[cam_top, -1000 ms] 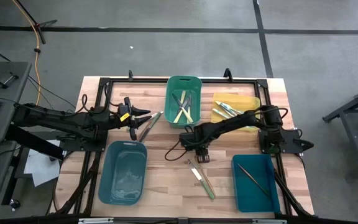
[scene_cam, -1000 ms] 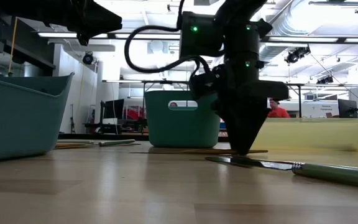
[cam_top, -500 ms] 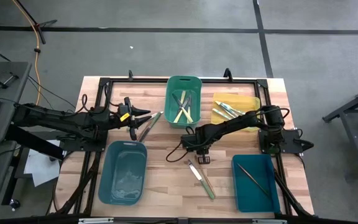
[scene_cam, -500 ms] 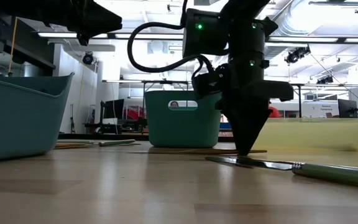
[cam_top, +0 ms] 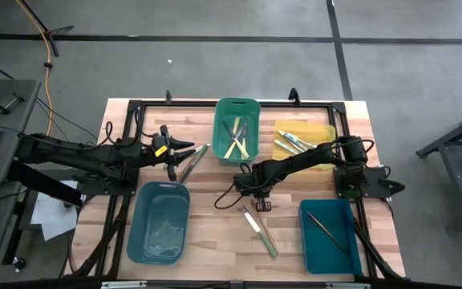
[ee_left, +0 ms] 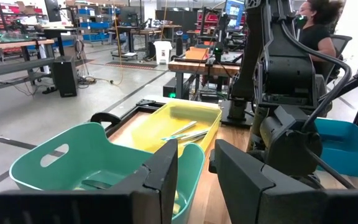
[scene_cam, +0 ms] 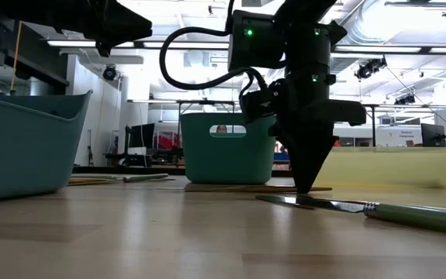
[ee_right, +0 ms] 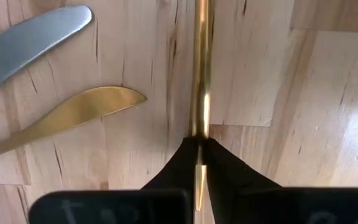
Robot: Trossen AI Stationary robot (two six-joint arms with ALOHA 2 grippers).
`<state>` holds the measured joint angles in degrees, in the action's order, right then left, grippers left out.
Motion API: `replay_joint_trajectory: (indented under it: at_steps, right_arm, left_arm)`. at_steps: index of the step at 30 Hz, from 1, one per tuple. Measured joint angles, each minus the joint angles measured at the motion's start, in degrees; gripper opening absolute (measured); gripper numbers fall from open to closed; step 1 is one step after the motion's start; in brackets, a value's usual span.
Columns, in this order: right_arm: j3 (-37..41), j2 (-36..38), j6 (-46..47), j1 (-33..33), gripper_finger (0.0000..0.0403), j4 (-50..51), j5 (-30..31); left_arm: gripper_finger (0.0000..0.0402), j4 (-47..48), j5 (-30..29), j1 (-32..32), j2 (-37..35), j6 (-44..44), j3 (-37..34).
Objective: Sort silverware by color (type)
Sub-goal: Put the gold knife into the right blue bin
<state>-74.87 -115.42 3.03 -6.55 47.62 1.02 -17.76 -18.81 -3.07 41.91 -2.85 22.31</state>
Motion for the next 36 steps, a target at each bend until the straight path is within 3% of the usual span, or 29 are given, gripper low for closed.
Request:
replay_joint_trajectory:
  at_steps: [36]
  right_arm:
    - [-2.2, 0.5, -3.3, 0.5, 0.0010, 1.5, -0.2]
  left_arm:
    - [0.0102, 0.0, 0.2, 0.0, 0.0, 0.0, 0.0]
